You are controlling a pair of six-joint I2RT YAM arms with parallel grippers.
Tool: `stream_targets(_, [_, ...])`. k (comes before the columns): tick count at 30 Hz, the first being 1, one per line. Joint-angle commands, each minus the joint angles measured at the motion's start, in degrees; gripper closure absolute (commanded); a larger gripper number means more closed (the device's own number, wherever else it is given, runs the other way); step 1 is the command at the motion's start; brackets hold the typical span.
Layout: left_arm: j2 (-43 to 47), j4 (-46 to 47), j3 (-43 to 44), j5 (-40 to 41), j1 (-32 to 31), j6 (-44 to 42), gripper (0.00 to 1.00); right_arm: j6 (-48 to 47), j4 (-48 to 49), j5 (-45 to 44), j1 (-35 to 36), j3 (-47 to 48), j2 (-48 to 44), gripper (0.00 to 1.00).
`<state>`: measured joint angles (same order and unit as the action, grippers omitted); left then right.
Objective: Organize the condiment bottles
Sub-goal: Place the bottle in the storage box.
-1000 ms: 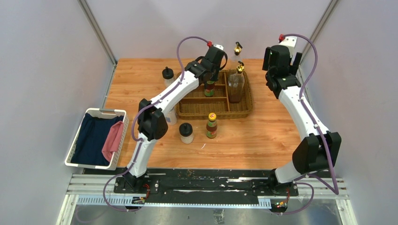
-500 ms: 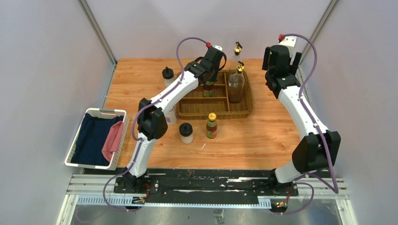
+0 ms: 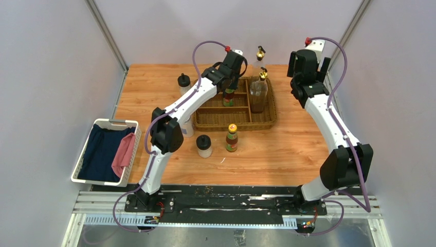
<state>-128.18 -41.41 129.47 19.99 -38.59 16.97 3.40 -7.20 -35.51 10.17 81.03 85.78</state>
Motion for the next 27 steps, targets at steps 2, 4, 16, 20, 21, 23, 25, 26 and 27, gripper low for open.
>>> stream_targets(2, [-0.42, 4.11, 0.55, -1.39, 0.44, 0.33, 0.56, -0.33, 0.83, -0.62, -0.87, -1.23, 0.79, 0.09])
stream_targets(4, [-0.44, 4.11, 0.73, -1.82, 0.44, 0.26, 0.48, -0.39, 0.89, -0.61, -0.85, -1.24, 0.79, 0.09])
stream_targets(16, [-0.05, 4.06, 1.15, -0.34, 0.44, -0.52, 0.37, -0.41, 0.86, -0.27, -0.75, -1.10, 0.53, 0.09])
stream_targets(20, [1.36, 4.95, 1.39, 2.75, 0.44, -1.68, 0.32, -0.52, 0.79, -0.01, -0.73, -0.45, 0.53, 0.09])
stream_targets(21, [2.08, 5.63, 1.07, 3.50, 0.44, -1.94, 0.30, -0.60, 0.81, 0.14, -0.79, -0.22, 0.47, 0.09])
stream_targets(23, [4.01, 6.66, -0.12, 5.19, 0.44, -2.52, 0.26, -0.80, 0.71, 0.28, -0.77, 0.19, 0.32, 0.09])
stream_targets(25, [6.76, 8.18, -2.31, 7.03, 0.44, -3.13, 0.21, -1.06, 0.56, 0.23, -0.77, 0.68, 0.19, 0.09])
stream_targets(26, [8.38, 9.11, -3.92, 7.68, 0.44, -3.48, 0.19, -1.17, 0.46, 0.18, -0.77, 0.84, 0.06, 0.09])
stream_targets(27, [10.72, 9.81, -6.19, 8.38, 0.44, -3.64, 0.16, -1.26, 0.36, 0.29, -0.77, 0.93, -0.11, 0.09])
